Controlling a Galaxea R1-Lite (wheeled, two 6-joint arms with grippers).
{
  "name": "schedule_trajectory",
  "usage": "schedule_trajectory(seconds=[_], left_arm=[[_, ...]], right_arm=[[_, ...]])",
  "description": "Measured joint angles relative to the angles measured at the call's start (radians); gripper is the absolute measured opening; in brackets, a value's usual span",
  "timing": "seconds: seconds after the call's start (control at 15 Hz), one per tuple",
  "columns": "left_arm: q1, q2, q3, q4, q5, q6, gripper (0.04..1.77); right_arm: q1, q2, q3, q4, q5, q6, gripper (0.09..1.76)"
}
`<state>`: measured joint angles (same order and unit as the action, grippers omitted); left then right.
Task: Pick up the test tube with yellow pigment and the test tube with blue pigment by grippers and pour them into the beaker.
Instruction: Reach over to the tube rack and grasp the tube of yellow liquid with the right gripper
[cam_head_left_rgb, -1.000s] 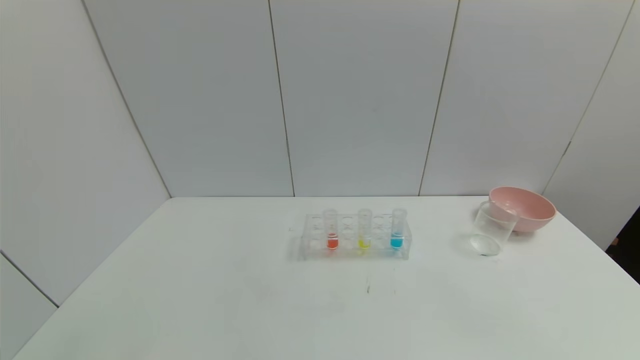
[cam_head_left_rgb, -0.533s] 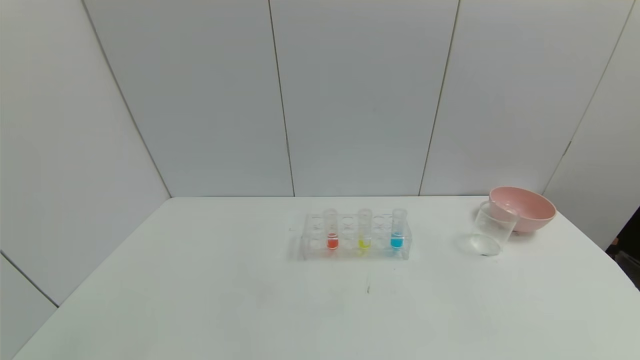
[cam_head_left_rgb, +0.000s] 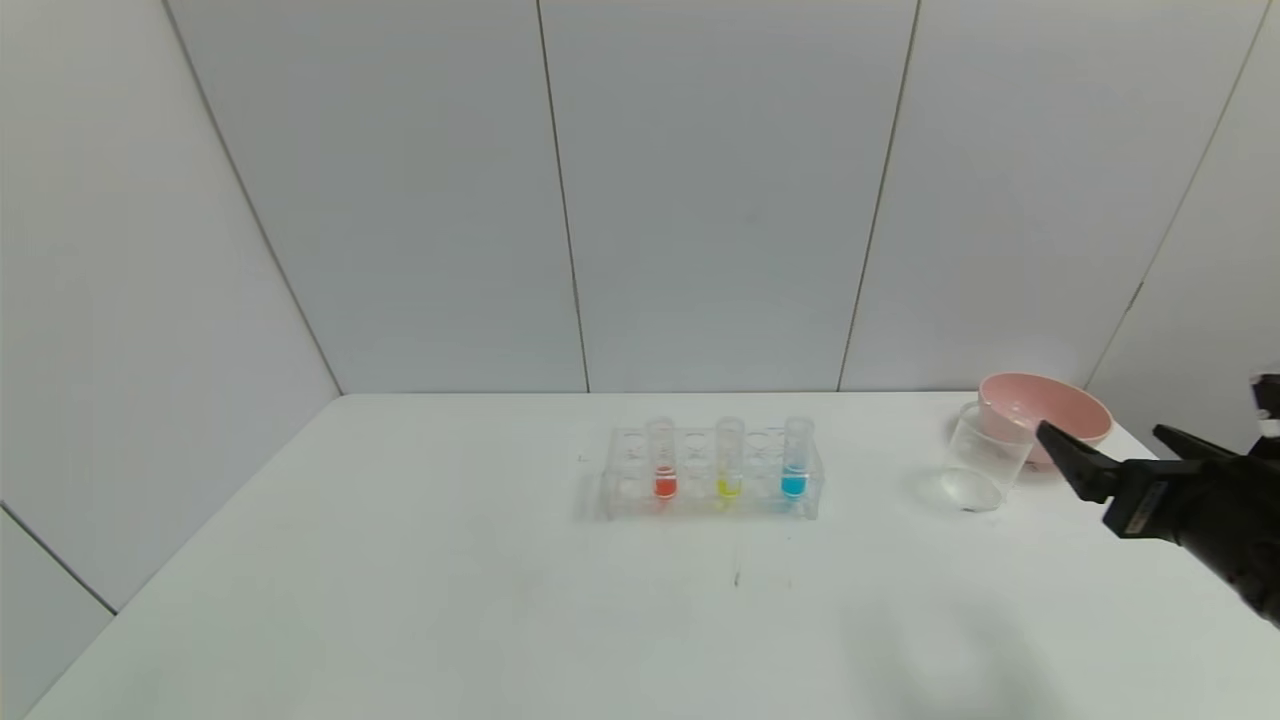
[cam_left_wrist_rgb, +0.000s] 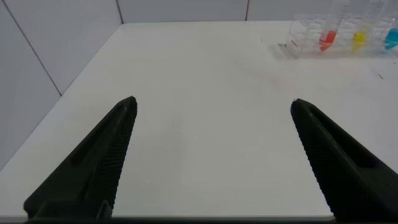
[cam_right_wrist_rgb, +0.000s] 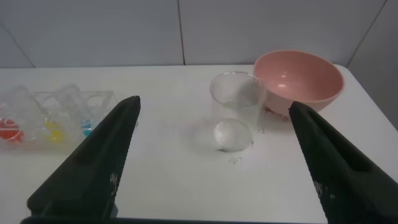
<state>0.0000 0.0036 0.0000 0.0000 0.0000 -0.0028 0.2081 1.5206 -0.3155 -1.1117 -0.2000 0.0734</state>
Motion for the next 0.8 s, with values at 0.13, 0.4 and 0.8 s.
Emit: schedule_trajectory(seconds=[0.13, 0.4, 0.8], left_arm=[[0.000, 0.000, 0.000, 0.000, 0.000, 0.000, 1.76], [0.000, 0.000, 0.000, 0.000, 0.000, 0.000, 1.76], [0.000, 0.000, 0.000, 0.000, 0.000, 0.000, 1.76]], right_arm=[[0.121, 0.098, -0.074, -0.011, -0.120, 0.024, 1.71], [0.325, 0.256, -0.210, -0.014, -0.311, 0.038, 1.71], [0.563, 0.400, -0.359, -0.013, -0.513, 0.042, 1.71]])
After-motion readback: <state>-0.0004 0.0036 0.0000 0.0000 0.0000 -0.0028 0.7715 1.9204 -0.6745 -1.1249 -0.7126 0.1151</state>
